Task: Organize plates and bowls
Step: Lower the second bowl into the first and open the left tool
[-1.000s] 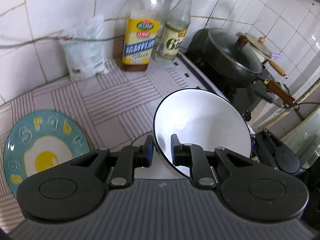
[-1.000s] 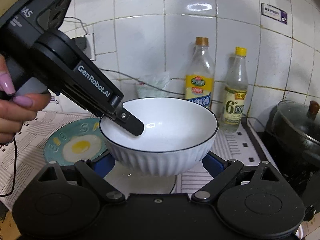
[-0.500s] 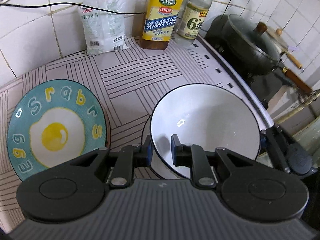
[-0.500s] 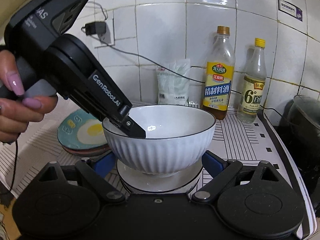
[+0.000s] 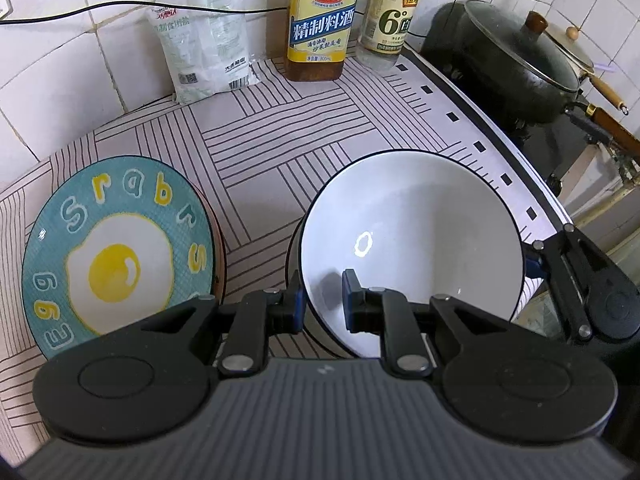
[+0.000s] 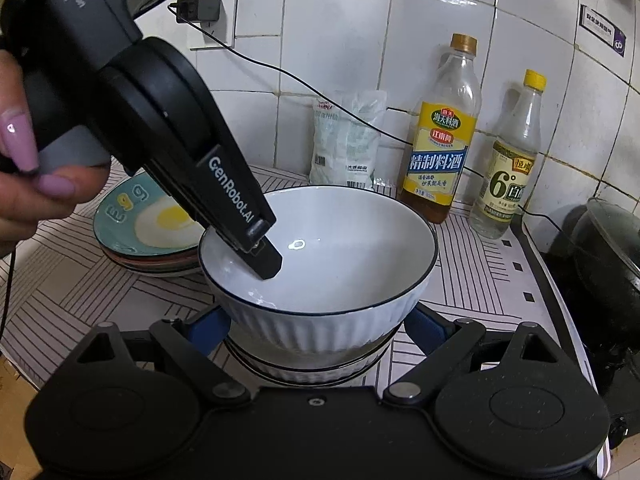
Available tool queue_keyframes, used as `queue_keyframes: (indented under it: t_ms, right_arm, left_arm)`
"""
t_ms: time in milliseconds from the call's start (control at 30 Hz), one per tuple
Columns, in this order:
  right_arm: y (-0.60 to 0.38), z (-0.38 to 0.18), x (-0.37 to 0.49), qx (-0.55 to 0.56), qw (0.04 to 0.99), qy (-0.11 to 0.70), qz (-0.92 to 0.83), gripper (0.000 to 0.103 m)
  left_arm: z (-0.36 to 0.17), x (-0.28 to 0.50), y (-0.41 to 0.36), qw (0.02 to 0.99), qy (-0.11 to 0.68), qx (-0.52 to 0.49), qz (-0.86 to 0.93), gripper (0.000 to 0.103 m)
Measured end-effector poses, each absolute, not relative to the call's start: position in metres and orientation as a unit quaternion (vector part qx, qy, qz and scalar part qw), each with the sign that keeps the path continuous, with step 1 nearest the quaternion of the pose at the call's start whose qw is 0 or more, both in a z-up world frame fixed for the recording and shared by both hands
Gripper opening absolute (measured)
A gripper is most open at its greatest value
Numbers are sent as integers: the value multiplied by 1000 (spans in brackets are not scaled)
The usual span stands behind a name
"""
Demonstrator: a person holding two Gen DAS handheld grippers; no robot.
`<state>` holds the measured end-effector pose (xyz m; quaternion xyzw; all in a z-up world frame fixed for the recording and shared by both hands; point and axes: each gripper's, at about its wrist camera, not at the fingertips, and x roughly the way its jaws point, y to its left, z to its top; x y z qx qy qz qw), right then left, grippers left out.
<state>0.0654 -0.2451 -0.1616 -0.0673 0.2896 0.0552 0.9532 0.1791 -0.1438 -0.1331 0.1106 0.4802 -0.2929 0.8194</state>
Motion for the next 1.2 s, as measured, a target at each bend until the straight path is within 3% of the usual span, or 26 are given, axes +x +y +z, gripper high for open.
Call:
queue_keyframes:
  t_ms: [333, 633, 1200]
  right_arm:
    - [-252, -158, 70, -46, 944, 318, 72, 98]
    - [-243, -166, 65, -102, 941, 312, 79, 99]
    - [-251, -165, 62, -20, 958, 280, 49, 99]
  left_arm:
    - [-139, 180, -149, 821, 485, 114, -278, 15]
    - [-141, 176, -150, 836, 467, 112, -266, 16]
    - [-137, 163, -156, 851, 447, 134, -241, 20]
